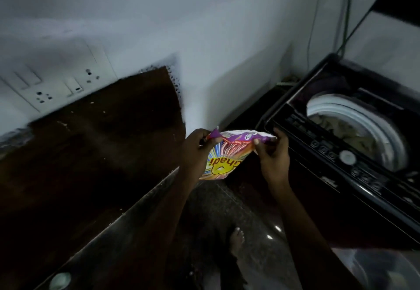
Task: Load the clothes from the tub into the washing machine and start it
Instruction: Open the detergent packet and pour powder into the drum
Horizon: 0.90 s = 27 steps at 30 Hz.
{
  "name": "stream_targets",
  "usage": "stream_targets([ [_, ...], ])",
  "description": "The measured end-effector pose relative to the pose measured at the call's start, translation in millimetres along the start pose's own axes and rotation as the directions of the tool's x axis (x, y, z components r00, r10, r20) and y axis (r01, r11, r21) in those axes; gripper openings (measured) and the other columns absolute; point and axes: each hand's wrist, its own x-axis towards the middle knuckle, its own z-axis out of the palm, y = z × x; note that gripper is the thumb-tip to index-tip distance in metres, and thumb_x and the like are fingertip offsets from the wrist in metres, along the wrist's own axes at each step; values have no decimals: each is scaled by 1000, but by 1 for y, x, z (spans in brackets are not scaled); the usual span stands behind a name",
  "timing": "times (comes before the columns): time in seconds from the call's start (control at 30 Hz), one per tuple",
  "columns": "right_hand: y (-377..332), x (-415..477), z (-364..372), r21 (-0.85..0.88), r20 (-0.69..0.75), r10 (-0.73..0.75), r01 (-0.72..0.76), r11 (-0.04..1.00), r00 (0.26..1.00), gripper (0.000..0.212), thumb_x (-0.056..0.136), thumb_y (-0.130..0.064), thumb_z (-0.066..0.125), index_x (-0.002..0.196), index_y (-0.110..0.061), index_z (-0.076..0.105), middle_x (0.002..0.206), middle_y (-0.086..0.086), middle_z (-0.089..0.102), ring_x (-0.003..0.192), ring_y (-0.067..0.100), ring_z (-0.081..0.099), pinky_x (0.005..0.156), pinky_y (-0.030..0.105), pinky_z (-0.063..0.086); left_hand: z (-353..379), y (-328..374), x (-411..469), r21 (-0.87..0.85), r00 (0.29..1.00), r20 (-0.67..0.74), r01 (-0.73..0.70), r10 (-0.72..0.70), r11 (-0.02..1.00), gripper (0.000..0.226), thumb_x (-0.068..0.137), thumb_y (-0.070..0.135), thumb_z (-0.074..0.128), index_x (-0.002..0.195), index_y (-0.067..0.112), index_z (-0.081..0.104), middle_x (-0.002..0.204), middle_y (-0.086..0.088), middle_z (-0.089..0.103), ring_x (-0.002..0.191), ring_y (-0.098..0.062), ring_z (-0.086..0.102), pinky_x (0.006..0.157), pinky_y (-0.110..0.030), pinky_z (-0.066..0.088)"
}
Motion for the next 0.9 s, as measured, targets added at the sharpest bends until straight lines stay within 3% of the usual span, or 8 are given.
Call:
stream_targets([
  [0.07,-10,-25,-28,87,65,51,-57,995,997,35,88,-20,67,120,-15,54,100,-12,65,85,-11,60,77,13,47,6,30,-16,12,996,92,-21,20,1000,16,83,25,75,79,15,64,67,4,61,63,-1,57,62,-23,45],
  [0.13,-17,-47,-54,161,91,74,-88,983,993,19,90,-16,63,109,-15,62,97,-11,70,88,-6,63,78,15,47,16,51,-34,-31,984,180,-11,17,999,14,79,33,75,77,23,65,69,-1,65,68,-14,63,65,-34,49],
  [0.27,-29,-74,-106,286,-47,66,-50,957,997,15,96,-13,52,103,-10,65,88,-11,73,82,1,65,73,16,50,47,72,-63,-165,961,276,33,14,986,11,77,32,75,79,24,68,83,-15,72,82,-36,69,76,-54,55],
  [0.37,-35,-79,-147,322,-151,55,-3,947,987,17,98,-12,49,94,-9,65,72,-7,71,61,3,62,57,17,50,76,83,-79,-208,942,337,71,3,976,20,72,39,77,84,24,72,88,-15,74,85,-40,70,79,-57,56],
  [0.5,-31,-81,-203,288,-224,28,39,957,974,17,96,-15,54,86,-5,64,66,1,66,54,16,57,47,22,47,126,94,-99,-302,936,352,138,-24,943,13,76,10,79,85,5,72,87,-18,73,80,-29,67,80,-50,54],
  [0.63,-27,-79,-269,220,-277,-13,76,973,961,15,94,-12,58,81,-12,65,75,1,66,70,10,57,62,25,47,182,95,-120,-407,893,449,245,-41,880,21,68,18,85,86,12,76,90,-8,75,86,-20,67,83,-38,53],
  [0.8,-22,-75,-360,40,-347,-85,106,994,934,18,91,-23,62,75,-14,63,66,4,63,65,12,53,57,37,45,256,113,-148,-424,824,567,286,6,859,43,69,37,83,95,5,73,93,-10,74,89,-19,69,78,-31,56],
  [0.9,-26,-70,-406,-8,-383,-103,109,994,918,28,91,-18,63,65,-23,56,58,-7,54,58,6,47,53,29,39,306,130,-160,-419,847,532,267,-4,868,23,74,23,81,87,6,75,84,-10,74,81,-22,68,73,-34,53],
])
